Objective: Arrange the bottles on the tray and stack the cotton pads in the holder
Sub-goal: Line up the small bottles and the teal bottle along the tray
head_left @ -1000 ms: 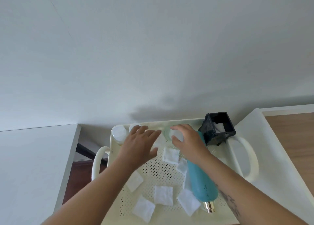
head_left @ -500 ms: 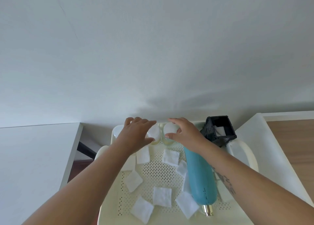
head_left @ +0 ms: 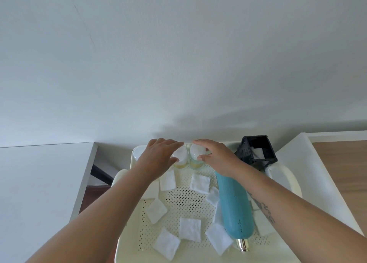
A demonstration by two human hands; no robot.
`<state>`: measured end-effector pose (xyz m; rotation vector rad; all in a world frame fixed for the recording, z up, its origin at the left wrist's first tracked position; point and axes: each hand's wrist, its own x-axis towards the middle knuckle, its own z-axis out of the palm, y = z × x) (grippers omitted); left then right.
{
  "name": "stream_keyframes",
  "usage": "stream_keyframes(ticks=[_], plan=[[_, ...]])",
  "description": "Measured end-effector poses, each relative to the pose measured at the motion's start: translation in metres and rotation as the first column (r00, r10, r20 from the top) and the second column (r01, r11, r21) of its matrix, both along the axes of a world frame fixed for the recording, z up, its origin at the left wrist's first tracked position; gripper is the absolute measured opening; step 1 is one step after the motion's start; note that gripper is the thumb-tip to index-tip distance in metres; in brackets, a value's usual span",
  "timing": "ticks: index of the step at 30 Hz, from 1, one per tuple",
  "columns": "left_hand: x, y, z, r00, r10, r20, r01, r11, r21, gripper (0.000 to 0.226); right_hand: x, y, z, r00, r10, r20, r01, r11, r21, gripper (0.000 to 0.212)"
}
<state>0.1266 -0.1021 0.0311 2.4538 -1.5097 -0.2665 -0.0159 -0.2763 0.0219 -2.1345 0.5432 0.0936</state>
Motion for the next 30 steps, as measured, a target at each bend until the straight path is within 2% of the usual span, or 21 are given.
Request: stream_keyframes(ticks=[12, 17, 20, 27, 30], plan=[[-0.006, 0.003, -0.005, 0.998, 0.033, -0.045, -0.034, 0.999, -0.022, 0.055, -0.009, 0.01, -0.002, 0.999, 0.014, 0.042, -0.013, 1.0, -0.025, 0.058], [-0.013, 0.003, -0.001, 0.997, 0.045, -0.058, -0.047, 0.999, -0.022, 0.059, -0.019, 0.013, 0.0, 0.998, 0.024, 0.065, -0.018, 0.997, -0.081, 0.066], [-0.021, 0.002, 0.002, 0.999, 0.037, -0.017, -0.037, 0.998, -0.042, 0.061, -0.028, 0.019, -0.002, 0.996, 0.021, 0.087, -0.009, 0.99, -0.137, 0.064], [-0.056, -0.009, 0.003, 0.997, -0.03, 0.071, 0.037, 0.995, -0.092, 0.055, -0.07, 0.041, -0.005, 0.967, -0.127, 0.222, 0.174, 0.963, -0.207, 0.046], [-0.074, -0.017, -0.004, 0.991, -0.07, 0.117, 0.079, 0.994, -0.074, 0.053, -0.1, 0.054, -0.011, 0.951, -0.169, 0.26, 0.265, 0.877, -0.401, 0.039]])
